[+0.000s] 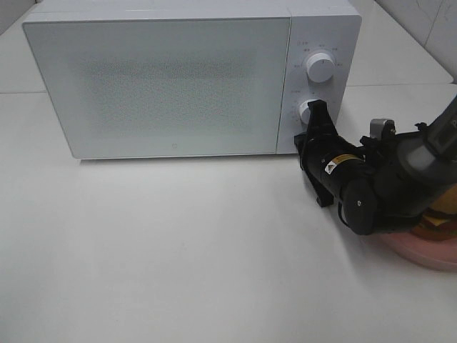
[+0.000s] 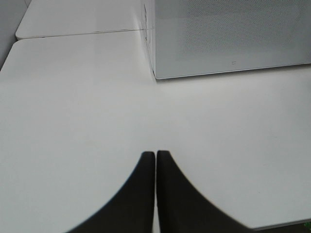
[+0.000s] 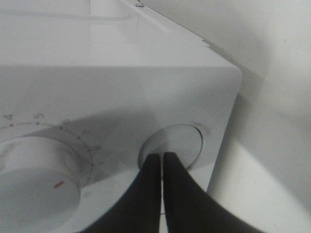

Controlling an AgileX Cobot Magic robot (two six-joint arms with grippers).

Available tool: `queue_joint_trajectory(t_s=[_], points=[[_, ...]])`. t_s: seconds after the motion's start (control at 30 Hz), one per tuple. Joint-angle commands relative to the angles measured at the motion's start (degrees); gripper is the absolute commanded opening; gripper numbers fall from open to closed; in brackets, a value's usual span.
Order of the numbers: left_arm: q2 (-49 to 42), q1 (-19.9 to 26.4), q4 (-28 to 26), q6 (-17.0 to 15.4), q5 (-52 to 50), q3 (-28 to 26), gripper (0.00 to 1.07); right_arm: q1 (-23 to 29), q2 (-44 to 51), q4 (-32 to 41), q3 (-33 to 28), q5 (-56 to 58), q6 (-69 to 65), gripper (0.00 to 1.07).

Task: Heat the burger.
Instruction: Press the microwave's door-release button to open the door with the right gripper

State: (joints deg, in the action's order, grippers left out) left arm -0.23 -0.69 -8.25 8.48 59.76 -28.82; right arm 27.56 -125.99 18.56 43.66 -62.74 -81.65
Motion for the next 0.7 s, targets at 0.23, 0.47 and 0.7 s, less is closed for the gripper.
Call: queue_joint_trajectory(t_s=[0.23, 0.47, 0.7], points=[[-1.1, 0.0, 0.2, -0.2, -0.5, 0.1, 0.0, -0.3, -0.7, 2.4, 4.1, -1.1, 3.1, 0.0], [-1.1, 0.0, 0.2, -0.2, -0.5, 0.1, 0.0, -0.5, -0.7, 3.4, 7.5, -0.5, 5.0, 0.01], [-1.1, 0.0, 0.2, -0.2, -0.5, 0.1, 0.0, -0.5, -0.7, 4.7, 10.0, -0.3, 5.4, 0.01]])
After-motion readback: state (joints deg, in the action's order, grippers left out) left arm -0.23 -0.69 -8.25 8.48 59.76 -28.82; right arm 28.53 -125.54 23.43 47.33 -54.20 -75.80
